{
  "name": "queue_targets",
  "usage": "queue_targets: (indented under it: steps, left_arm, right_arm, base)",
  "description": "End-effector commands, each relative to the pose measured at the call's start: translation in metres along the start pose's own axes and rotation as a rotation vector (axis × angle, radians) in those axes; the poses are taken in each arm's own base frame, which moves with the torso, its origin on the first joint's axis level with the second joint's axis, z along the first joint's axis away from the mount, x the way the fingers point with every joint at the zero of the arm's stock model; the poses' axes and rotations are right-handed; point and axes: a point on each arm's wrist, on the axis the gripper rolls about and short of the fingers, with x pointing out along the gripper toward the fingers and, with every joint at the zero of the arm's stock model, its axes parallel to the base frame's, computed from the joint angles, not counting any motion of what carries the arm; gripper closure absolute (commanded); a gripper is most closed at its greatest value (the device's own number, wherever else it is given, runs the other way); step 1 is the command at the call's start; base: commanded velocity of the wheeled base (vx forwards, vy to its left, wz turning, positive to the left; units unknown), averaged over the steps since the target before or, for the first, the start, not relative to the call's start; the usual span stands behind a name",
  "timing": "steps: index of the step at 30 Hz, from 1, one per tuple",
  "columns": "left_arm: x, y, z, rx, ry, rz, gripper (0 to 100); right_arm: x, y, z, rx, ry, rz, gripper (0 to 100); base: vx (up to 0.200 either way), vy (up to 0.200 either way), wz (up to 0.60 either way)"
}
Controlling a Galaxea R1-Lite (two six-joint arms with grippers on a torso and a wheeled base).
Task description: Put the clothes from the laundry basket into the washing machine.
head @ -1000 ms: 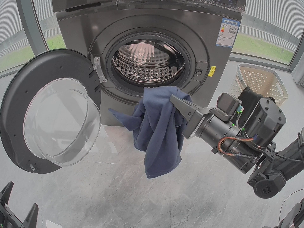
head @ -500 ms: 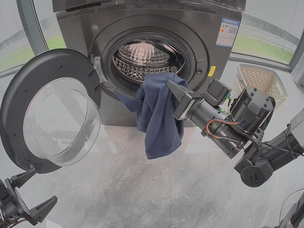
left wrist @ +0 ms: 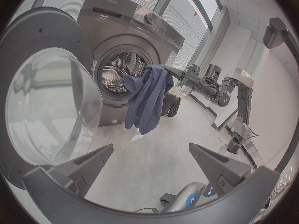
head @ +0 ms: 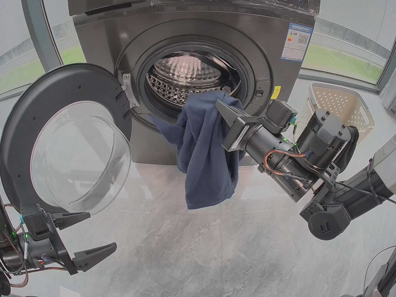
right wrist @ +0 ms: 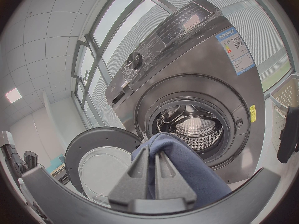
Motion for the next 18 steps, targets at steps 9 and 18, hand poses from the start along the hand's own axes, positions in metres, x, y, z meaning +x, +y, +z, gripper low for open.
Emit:
queue_targets:
  steps: [9,18]
  left_arm:
    - [0.037,0.009,-0.003,-0.059,0.120,-0.048,0]
    - [0.076,0.008,0.005,-0.063,0.178,-0.123,0]
  right_arm:
    - [0.010,-0.026,0.028,-0.033,-0.092,-0.076,100]
    - [0.006,-0.008,0.011,-0.015,-0.044,-0.028,100]
  base:
    - [0.000,0.000,0.00]
    - [0.000,0.000,0.00]
